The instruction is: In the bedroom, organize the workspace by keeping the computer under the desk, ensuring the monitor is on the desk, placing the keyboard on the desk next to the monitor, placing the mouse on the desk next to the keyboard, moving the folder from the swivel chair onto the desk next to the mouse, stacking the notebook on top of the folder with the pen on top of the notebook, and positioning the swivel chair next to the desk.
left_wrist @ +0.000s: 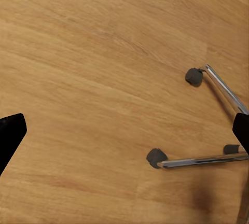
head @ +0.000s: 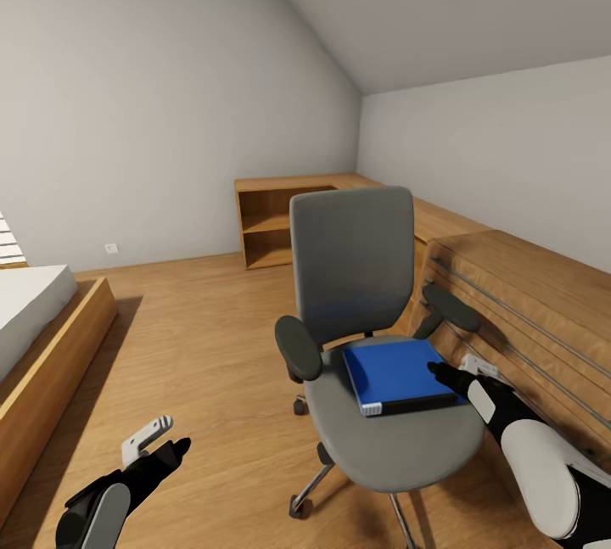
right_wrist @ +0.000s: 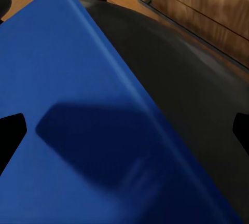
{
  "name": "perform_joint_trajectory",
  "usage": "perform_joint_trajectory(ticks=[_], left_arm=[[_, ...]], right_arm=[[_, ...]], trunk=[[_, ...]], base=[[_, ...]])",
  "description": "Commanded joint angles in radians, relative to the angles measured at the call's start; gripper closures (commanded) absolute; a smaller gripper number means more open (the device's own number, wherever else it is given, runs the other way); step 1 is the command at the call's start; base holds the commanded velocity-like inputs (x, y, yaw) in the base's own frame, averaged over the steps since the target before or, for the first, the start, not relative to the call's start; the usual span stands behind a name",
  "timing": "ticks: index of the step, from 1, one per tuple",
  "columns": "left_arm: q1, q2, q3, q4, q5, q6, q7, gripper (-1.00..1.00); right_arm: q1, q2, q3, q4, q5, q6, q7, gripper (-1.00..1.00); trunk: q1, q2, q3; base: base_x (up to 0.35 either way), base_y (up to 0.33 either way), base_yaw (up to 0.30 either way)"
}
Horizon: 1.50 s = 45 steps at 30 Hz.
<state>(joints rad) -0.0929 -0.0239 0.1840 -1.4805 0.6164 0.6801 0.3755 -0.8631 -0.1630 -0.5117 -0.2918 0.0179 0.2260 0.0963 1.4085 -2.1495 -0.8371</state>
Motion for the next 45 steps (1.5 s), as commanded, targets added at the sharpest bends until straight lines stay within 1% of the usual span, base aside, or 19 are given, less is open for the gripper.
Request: perform_joint_trajectory(ticks=[1,16,28,45], left_arm=[[-0.001,-0.001,0.001,-0.001,0.011,0.003,0.008,-1.00],[-0.001,0.000,0.002,0.013,0.011,0.000,0.003,-1.00],[-0.001,0.000,0.002,0.018,0.010,0.000,0.003,-1.00],[-0.001,0.000,0.000,0.018,0.010,0.002,0.007,-1.00]], right_arm=[[-0.001,0.000,-0.007,-0.002,0.002,0.006,0.005,-1.00],[-0.001,0.000,-0.005,-0.001,0.003,0.006,0.005,-1.00],[-0.001,0.000,-0.005,-0.001,0.004,0.006,0.005,-1.00],[-0.001,0.000,-0.005,-0.001,0.004,0.006,0.005,-1.00]], trunk=[[0.000,0.000,-0.001],[0.000,0.000,-0.001],[0.000,0.000,-0.001],[0.000,0.000,-0.001]], base=[[0.000,0.000,0.000],[-0.004,0.000,0.000],[-0.178,0.000,0.000],[-0.009,0.000,0.000]])
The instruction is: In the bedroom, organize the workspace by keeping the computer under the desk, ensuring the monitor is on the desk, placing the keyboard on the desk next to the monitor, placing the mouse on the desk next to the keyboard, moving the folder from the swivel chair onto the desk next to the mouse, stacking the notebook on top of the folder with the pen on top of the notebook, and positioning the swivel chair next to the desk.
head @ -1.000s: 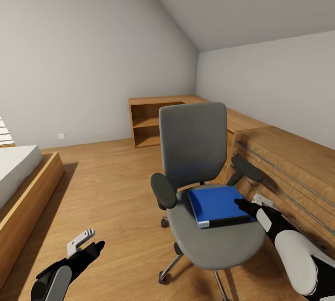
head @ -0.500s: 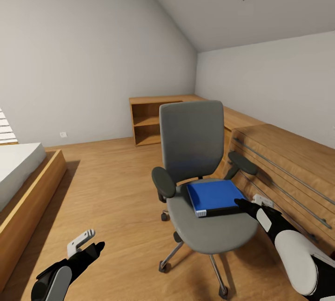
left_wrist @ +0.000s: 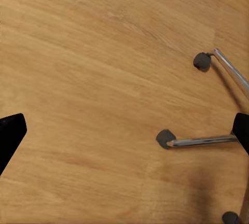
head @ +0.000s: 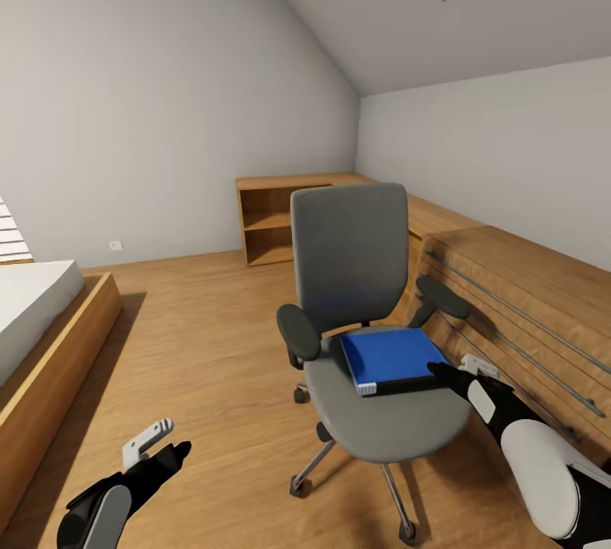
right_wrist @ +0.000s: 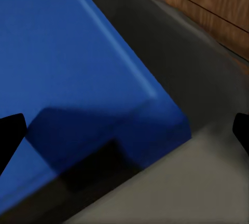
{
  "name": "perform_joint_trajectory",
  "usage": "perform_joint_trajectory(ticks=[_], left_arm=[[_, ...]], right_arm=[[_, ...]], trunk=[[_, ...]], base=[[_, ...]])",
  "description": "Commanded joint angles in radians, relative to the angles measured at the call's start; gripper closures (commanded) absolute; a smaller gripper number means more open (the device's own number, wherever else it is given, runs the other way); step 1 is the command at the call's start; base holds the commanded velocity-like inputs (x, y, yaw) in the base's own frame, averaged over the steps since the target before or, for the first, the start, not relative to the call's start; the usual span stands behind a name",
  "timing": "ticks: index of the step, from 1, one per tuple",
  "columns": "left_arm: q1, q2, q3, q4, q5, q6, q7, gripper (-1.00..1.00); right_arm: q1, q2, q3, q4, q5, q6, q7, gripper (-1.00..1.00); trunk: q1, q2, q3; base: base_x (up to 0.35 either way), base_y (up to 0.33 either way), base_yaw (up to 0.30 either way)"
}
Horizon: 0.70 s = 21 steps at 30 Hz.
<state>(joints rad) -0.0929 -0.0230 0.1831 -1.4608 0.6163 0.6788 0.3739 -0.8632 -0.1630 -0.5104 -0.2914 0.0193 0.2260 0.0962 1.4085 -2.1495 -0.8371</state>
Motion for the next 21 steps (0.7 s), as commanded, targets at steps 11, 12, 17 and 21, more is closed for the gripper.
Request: perform_joint_trajectory(ticks=[11,12,17,21], left_arm=[[-0.001,-0.001,0.001,-0.002,0.010,0.004,0.010,-1.00],[-0.001,-0.001,0.001,-0.002,0.010,0.004,0.010,-1.00],[-0.001,-0.002,0.001,-0.002,0.011,0.004,0.009,-1.00],[-0.001,-0.002,0.001,-0.001,0.011,0.004,0.008,-1.00]], right_arm=[[0.000,0.000,-0.007,-0.002,0.002,0.006,0.005,-1.00],[-0.001,0.000,-0.007,-0.002,0.002,0.006,0.005,-1.00],[-0.001,0.000,-0.007,-0.002,0.002,0.006,0.005,-1.00],[0.000,0.000,-0.007,-0.002,0.002,0.006,0.004,-1.00]], trunk=[[0.011,-0.021,-0.010],[0.011,-0.021,-0.010],[0.011,-0.021,-0.010],[0.011,-0.021,-0.010]], base=[[0.000,0.000,0.000],[0.000,0.000,0.000],[0.000,0.000,0.000],[0.000,0.000,0.000]])
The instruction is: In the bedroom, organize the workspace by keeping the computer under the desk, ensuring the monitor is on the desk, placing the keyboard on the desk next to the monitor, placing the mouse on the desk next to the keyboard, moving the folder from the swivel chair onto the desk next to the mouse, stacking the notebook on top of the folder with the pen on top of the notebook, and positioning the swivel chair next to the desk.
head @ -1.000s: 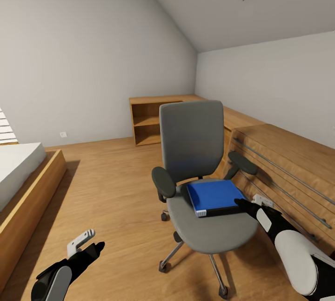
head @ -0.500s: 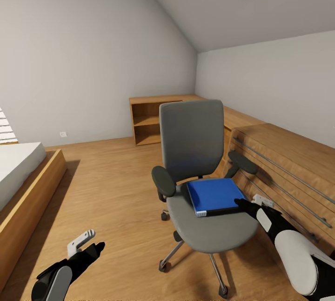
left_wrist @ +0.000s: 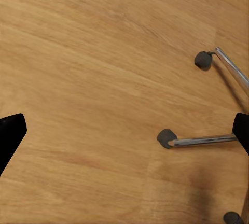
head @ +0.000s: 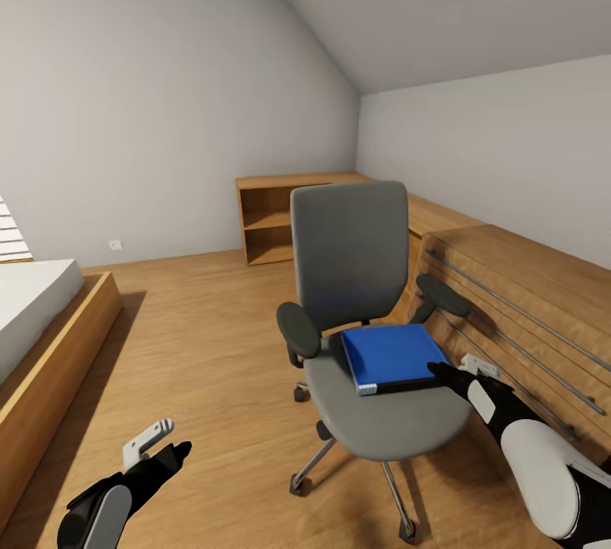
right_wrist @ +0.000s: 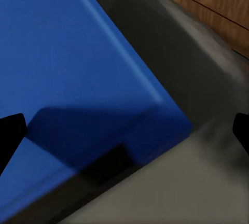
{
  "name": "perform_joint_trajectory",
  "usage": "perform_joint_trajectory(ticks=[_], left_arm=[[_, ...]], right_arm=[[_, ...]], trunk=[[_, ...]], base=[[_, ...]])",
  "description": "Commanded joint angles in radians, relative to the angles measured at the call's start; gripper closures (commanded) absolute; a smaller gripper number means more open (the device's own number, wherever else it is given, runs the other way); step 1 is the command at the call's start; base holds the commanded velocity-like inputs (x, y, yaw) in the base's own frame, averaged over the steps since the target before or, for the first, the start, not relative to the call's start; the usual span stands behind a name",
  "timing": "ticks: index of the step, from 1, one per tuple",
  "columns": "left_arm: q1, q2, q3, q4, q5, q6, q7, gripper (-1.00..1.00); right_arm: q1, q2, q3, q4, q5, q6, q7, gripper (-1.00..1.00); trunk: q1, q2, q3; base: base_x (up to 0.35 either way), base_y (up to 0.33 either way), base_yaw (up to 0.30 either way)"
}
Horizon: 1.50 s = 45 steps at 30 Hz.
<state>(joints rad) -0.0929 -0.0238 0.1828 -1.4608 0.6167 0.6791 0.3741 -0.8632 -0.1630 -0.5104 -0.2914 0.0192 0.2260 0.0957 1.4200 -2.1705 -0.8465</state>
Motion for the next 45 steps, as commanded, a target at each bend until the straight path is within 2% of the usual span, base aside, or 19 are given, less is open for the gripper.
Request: perform_joint_trajectory(ticks=[1,42,45], left_arm=[[-0.001,-0.001,0.001,-0.001,0.010,0.004,0.008,-1.00],[-0.001,0.000,0.002,0.011,0.009,0.001,0.006,-1.00],[-0.001,0.000,0.001,0.012,0.009,0.001,0.006,-1.00]], right_arm=[[0.000,0.000,-0.007,-0.002,0.002,0.006,0.005,-1.00],[-0.001,0.000,-0.007,-0.002,0.002,0.006,0.005,-1.00],[-0.001,0.000,-0.007,-0.002,0.002,0.006,0.005,-1.00]], trunk=[[0.000,0.000,-0.001],[0.000,0.000,-0.001],[-0.012,0.021,0.008]], base=[[0.000,0.000,0.000],[-0.043,0.000,0.000],[0.000,0.000,0.000]])
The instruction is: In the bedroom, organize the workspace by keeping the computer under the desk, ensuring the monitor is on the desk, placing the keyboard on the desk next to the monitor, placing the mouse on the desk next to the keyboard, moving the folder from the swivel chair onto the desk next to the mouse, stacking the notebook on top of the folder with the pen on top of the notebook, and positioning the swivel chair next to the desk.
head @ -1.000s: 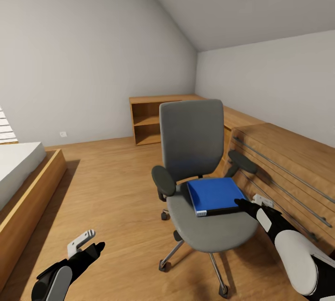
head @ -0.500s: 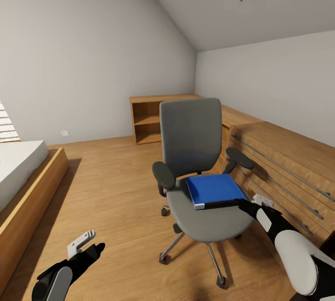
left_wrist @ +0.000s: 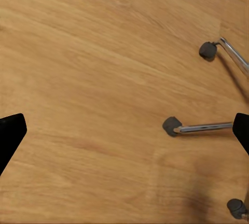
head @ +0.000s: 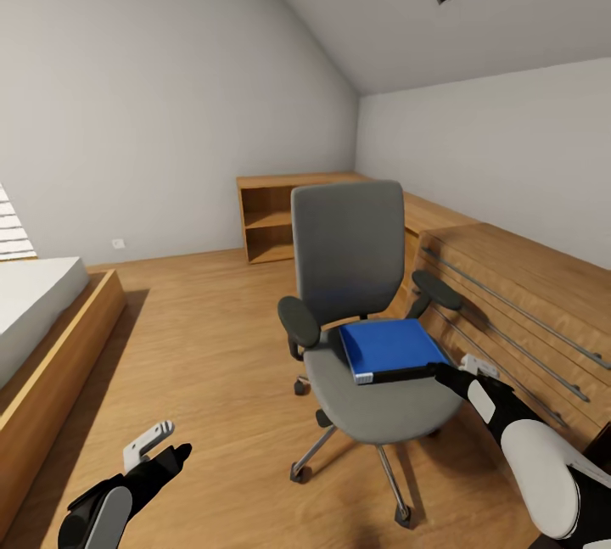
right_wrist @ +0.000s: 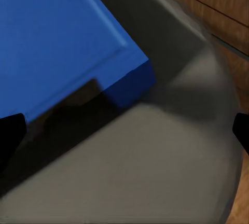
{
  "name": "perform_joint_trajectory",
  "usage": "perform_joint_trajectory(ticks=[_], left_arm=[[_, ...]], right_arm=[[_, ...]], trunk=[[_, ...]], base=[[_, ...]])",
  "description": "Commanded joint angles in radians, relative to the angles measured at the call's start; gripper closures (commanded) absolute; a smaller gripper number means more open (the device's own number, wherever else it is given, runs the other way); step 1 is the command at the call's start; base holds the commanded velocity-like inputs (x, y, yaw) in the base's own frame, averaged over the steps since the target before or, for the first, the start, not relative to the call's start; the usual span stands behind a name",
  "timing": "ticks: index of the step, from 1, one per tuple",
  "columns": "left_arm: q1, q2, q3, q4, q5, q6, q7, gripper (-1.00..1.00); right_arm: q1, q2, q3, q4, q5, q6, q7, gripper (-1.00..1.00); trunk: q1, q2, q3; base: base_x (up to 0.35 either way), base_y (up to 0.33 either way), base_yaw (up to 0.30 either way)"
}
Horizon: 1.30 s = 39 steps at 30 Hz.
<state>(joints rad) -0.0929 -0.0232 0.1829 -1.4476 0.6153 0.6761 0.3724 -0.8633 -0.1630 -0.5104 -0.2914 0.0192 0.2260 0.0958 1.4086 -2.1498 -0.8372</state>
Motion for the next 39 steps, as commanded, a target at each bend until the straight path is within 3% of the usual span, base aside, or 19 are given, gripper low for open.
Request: perform_joint_trajectory(ticks=[1,17,35,39], left_arm=[[-0.001,-0.001,0.001,-0.001,0.011,0.004,0.008,-1.00],[-0.001,-0.001,0.001,0.001,0.011,0.003,0.008,-1.00],[-0.001,0.000,0.001,0.005,0.009,0.004,0.008,-1.00],[-0.001,0.000,0.001,0.006,0.008,0.004,0.008,-1.00]], right_arm=[[0.000,0.000,-0.007,-0.002,0.002,0.006,0.005,-1.00],[0.000,0.000,-0.007,-0.002,0.002,0.006,0.005,-1.00],[0.000,0.013,-0.003,-0.005,0.000,0.007,0.005,-1.00],[-0.001,0.014,-0.003,-0.009,-0.002,0.046,0.005,-1.00]], trunk=[[-0.004,0.007,0.002],[-0.065,0.119,0.052],[-0.065,0.119,0.052],[-0.065,0.119,0.052]], base=[[0.000,0.000,0.000],[0.000,0.000,0.000],[0.000,0.000,0.000],[0.000,0.000,0.000]])
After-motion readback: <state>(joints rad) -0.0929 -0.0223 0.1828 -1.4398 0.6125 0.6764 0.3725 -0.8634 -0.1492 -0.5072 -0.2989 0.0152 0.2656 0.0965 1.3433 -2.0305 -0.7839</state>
